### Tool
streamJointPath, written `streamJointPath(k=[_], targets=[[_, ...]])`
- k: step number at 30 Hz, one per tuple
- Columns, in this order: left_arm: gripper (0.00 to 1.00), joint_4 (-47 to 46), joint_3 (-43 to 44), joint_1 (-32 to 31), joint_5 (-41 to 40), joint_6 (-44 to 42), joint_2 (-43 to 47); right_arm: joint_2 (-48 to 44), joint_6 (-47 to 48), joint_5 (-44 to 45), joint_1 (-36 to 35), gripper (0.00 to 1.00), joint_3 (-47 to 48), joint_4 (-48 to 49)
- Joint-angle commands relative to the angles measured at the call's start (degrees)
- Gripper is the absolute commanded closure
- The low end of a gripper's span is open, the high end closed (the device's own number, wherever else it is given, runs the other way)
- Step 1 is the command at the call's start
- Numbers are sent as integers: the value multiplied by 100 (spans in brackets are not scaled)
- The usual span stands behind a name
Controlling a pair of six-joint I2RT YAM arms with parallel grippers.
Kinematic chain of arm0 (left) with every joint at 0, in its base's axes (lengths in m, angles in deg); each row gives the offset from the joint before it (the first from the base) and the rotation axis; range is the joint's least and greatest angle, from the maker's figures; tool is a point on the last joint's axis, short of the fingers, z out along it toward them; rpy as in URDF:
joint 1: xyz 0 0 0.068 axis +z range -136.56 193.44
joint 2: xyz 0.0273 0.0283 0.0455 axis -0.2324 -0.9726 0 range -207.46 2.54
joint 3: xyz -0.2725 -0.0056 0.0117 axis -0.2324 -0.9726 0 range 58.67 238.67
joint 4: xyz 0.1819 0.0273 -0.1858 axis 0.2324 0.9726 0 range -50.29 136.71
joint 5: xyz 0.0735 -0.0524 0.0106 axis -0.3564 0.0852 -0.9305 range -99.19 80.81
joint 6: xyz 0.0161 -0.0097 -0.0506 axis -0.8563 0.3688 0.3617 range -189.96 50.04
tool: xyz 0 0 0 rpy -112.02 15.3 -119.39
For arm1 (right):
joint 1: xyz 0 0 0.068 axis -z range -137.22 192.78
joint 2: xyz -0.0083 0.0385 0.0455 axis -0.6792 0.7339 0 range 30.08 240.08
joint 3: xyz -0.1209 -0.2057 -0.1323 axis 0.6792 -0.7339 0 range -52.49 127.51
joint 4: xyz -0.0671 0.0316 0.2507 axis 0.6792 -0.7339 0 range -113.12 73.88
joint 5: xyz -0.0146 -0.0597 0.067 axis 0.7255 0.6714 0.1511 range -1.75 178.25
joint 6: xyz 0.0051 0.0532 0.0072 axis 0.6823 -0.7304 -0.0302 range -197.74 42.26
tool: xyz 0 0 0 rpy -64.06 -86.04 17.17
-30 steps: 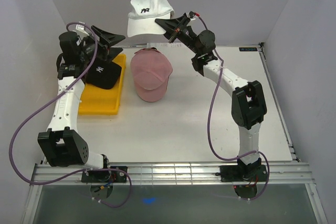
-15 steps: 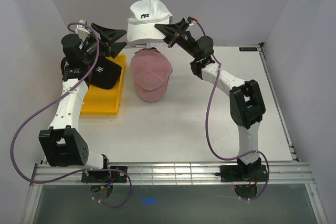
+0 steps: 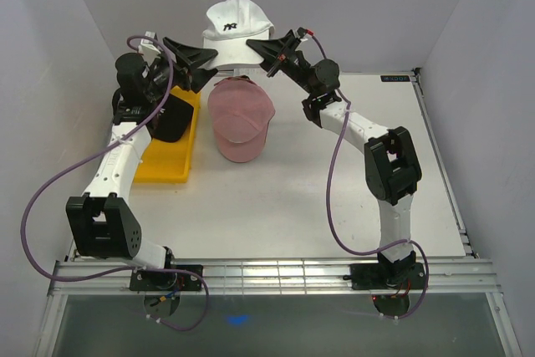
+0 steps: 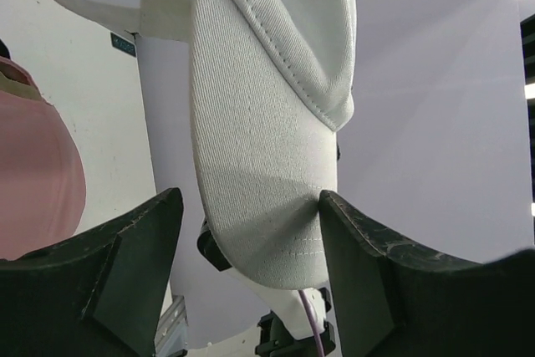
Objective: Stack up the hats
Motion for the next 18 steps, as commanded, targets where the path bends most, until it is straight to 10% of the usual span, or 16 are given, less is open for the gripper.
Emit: streamJointPath(k=[1,18], targets=[[25,-122,127,-74,-104,21,29,-44,-111,-7,-48,92,-28,644],[77,-78,-320,-74,-88,-146,56,-133,109,-789,13,92,-916,1110]])
